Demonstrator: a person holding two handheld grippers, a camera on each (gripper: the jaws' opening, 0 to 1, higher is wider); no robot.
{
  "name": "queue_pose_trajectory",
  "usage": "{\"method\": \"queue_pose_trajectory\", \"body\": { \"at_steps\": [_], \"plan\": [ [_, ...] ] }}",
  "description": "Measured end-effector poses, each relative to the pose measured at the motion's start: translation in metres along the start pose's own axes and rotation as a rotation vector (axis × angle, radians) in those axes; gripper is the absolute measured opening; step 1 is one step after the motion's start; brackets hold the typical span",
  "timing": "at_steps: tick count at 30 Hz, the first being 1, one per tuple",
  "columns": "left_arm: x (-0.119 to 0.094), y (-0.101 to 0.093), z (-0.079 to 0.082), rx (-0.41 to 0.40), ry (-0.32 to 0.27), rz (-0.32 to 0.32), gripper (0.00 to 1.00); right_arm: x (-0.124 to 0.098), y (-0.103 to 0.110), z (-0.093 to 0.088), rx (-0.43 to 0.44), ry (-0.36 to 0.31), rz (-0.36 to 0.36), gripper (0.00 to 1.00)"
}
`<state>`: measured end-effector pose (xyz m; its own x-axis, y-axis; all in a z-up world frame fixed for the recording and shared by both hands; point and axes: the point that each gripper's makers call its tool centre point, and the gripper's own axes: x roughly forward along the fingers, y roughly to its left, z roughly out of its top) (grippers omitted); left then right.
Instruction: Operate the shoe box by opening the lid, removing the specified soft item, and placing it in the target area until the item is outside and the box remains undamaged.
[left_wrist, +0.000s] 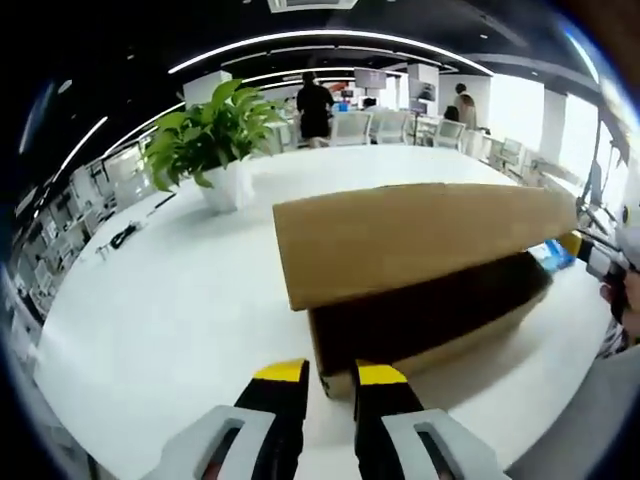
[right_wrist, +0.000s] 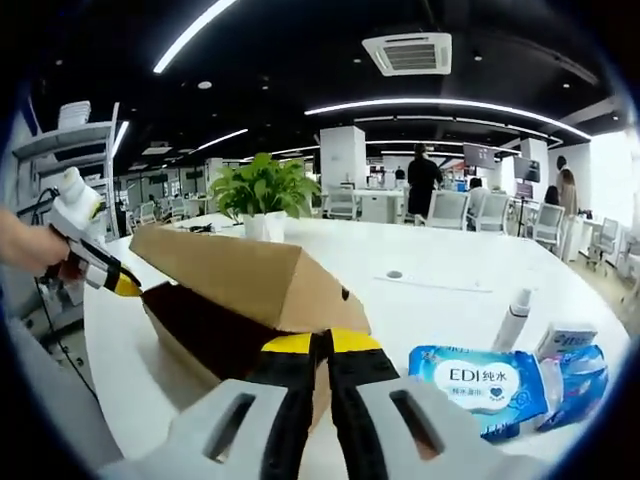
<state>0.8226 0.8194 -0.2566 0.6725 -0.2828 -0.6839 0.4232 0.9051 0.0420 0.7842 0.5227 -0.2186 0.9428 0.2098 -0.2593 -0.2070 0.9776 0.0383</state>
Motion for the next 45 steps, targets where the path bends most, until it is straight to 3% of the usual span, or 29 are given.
{"method": "queue_pose_trajectory", "body": {
  "at_steps": [12,22,37,45],
  "plan": [
    [-0.006,-0.002,-0.007,-0.009,0.003,-0.035,0.18,-0.007,0.006,-0.026,0.015,0.112,0.034,0.03],
    [-0.008,-0.005,-0.013,-0.006,0.014,-0.045,0.18,-0.020,0.004,-0.043,0.009,0.165,0.031,0.05],
    [-0.016,0.005,0.006,-0.011,-0.031,-0.035,0.20,-0.026,0.007,-0.022,0.020,0.130,0.047,0.13],
    [-0.013,0.012,0.010,-0.020,-0.043,-0.034,0.21,-0.022,0.017,-0.024,0.033,0.143,0.060,0.14]
  ]
}}
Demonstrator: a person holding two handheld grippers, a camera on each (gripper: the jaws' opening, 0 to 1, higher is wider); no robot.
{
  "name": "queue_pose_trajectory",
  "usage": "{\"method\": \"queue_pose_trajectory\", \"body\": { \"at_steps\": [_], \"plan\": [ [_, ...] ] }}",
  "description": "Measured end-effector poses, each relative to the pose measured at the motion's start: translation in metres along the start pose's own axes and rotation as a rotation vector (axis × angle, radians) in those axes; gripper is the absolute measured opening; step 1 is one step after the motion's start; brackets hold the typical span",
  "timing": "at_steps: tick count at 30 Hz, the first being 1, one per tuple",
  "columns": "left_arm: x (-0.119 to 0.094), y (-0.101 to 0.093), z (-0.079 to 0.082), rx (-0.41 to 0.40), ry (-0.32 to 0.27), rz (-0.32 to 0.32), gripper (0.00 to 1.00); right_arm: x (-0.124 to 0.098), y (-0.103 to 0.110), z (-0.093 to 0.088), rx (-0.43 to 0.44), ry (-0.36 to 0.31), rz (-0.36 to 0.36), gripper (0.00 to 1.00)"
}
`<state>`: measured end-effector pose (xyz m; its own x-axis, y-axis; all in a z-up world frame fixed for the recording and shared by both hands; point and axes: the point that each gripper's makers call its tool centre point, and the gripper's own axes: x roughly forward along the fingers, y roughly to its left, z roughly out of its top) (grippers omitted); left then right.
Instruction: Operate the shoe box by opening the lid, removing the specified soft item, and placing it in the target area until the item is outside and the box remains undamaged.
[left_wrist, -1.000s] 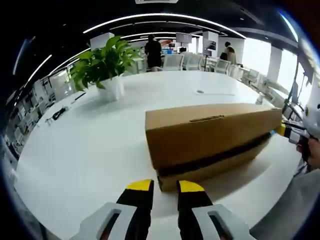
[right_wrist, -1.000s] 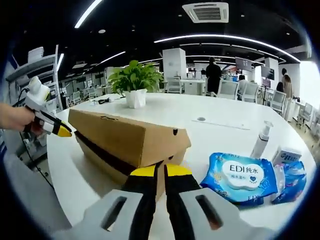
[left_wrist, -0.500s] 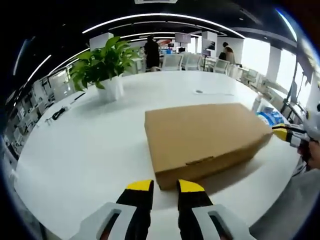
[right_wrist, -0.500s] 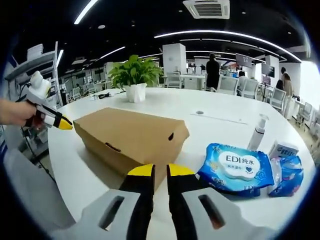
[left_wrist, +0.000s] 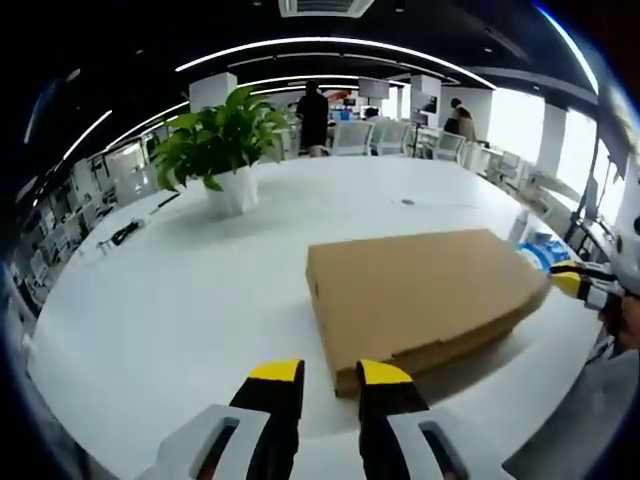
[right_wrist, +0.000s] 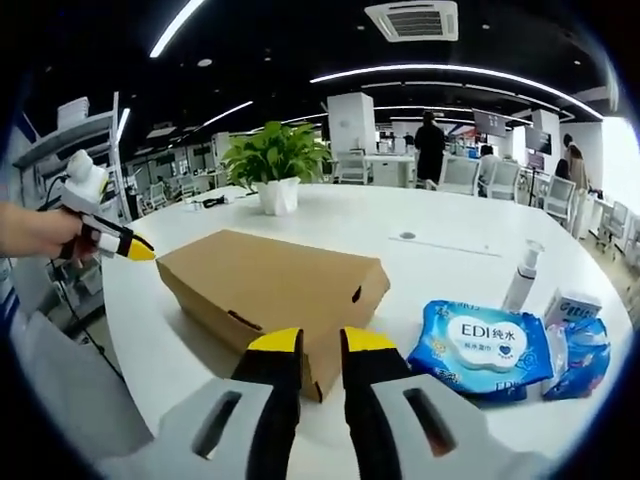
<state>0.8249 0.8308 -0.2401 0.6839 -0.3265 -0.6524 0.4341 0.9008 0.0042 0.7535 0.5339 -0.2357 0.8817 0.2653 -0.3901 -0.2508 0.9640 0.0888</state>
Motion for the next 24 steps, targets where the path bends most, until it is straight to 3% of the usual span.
{"method": "queue_pose_trajectory", "body": {
  "at_steps": [11,20,24],
  "plan": [
    [0.013,-0.003,-0.004,0.017,0.022,-0.039,0.21,0.003,0.001,-0.011,0.000,0.034,-0.017,0.14],
    [0.013,-0.018,-0.009,0.020,0.004,-0.143,0.28,-0.001,0.015,-0.024,0.020,0.069,0.004,0.23],
    [0.013,-0.026,-0.023,0.059,0.022,-0.186,0.32,0.006,0.020,-0.031,0.021,0.090,0.012,0.26]
  ]
}}
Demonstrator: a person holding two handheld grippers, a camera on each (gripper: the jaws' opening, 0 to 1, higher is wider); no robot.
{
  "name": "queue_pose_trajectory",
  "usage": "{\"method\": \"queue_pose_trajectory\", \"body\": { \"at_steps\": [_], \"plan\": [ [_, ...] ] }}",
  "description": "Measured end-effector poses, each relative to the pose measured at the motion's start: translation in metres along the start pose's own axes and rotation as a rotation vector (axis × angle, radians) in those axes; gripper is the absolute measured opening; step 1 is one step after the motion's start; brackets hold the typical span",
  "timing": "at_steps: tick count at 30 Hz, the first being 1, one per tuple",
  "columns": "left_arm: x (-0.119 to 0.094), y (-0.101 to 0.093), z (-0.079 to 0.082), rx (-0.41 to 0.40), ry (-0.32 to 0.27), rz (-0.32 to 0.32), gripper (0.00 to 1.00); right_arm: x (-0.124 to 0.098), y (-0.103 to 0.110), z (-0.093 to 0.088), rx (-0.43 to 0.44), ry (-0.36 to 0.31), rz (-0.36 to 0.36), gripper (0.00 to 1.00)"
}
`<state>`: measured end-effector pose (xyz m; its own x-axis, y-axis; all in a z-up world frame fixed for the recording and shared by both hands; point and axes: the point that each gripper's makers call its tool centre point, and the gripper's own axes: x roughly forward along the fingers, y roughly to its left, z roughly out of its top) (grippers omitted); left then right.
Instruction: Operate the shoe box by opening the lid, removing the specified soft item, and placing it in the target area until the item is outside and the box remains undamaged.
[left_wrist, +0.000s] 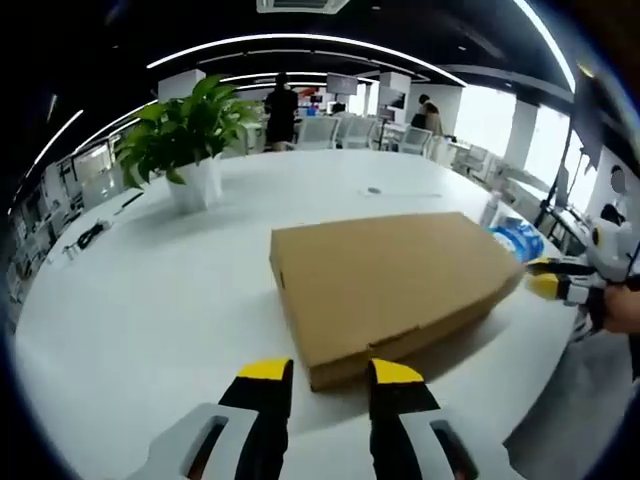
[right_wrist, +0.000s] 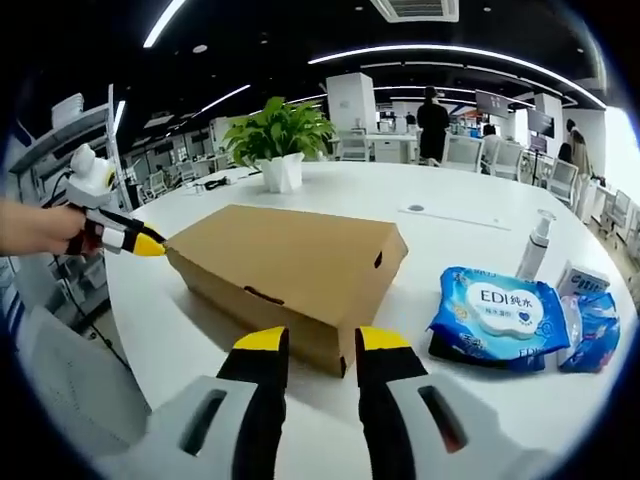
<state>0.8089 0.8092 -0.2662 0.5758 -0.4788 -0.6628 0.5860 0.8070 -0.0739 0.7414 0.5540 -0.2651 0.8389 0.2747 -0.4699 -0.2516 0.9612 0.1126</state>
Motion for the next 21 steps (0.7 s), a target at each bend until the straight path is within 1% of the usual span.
{"method": "queue_pose_trajectory", "body": {
  "at_steps": [2,7,10,17,21],
  "plan": [
    [0.003,0.000,-0.002,0.008,-0.005,-0.014,0.32,0.004,0.002,0.000,-0.007,0.003,-0.004,0.26],
    [0.006,0.002,0.002,0.023,-0.020,-0.020,0.32,0.008,-0.001,0.001,-0.004,0.009,-0.031,0.25],
    [0.007,-0.001,0.005,0.038,-0.029,-0.030,0.29,0.010,-0.002,0.000,-0.012,0.012,-0.038,0.25],
    [0.013,0.001,0.009,0.061,-0.034,-0.024,0.29,0.014,-0.009,0.003,-0.007,0.013,-0.058,0.25],
    [0.019,0.000,0.014,0.064,-0.034,-0.025,0.29,0.016,-0.014,0.004,-0.009,0.013,-0.065,0.25]
  ]
}}
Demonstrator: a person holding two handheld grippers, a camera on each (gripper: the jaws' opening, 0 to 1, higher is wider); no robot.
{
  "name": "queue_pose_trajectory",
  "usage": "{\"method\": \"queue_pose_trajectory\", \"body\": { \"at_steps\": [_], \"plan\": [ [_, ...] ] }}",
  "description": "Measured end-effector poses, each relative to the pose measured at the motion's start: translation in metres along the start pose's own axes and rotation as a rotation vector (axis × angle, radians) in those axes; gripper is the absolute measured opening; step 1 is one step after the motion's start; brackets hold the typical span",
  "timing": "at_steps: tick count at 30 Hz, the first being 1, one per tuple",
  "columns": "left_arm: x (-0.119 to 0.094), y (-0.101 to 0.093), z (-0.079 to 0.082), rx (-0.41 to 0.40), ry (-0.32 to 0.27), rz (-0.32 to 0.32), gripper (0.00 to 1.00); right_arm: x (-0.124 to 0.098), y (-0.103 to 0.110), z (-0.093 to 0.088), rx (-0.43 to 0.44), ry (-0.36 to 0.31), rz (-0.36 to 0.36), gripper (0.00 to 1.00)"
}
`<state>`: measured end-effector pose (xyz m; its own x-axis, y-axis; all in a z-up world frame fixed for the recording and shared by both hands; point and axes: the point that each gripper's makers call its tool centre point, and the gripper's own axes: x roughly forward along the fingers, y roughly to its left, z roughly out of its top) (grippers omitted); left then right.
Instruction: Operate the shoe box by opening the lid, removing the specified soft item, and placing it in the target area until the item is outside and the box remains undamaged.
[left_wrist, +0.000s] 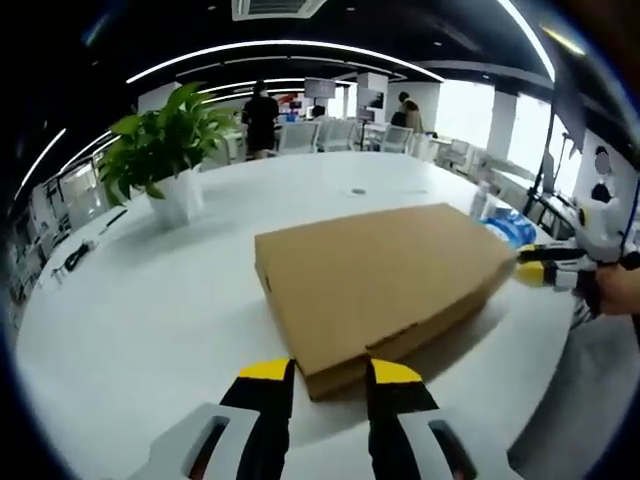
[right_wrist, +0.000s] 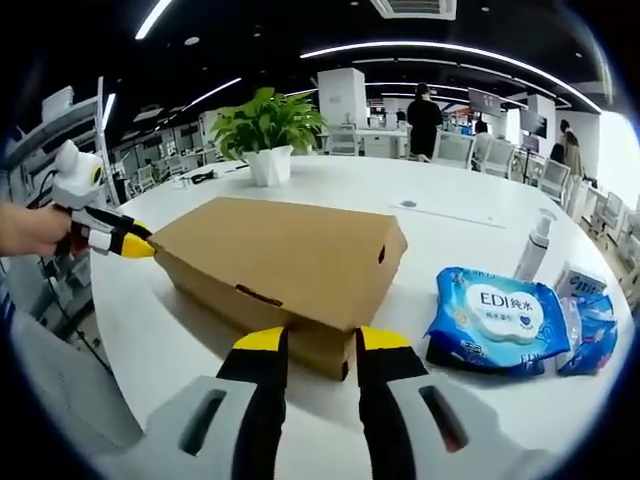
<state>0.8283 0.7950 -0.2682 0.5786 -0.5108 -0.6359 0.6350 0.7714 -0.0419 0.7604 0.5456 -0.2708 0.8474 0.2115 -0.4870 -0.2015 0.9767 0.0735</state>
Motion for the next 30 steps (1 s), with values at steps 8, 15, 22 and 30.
{"method": "queue_pose_trajectory", "body": {
  "at_steps": [8,15,22,30],
  "plan": [
    [0.011,-0.003,0.010,0.007,0.002,-0.003,0.29,0.007,-0.010,0.003,0.008,-0.004,-0.020,0.25],
    [0.020,0.003,0.018,0.007,-0.002,-0.007,0.29,0.016,-0.025,0.006,0.000,-0.004,-0.028,0.24],
    [0.028,0.003,0.023,0.012,-0.007,-0.007,0.29,0.023,-0.033,0.009,0.001,-0.004,-0.038,0.24],
    [0.038,0.002,0.032,0.029,-0.006,-0.004,0.29,0.033,-0.040,0.011,-0.001,-0.002,-0.042,0.24]
  ]
}}
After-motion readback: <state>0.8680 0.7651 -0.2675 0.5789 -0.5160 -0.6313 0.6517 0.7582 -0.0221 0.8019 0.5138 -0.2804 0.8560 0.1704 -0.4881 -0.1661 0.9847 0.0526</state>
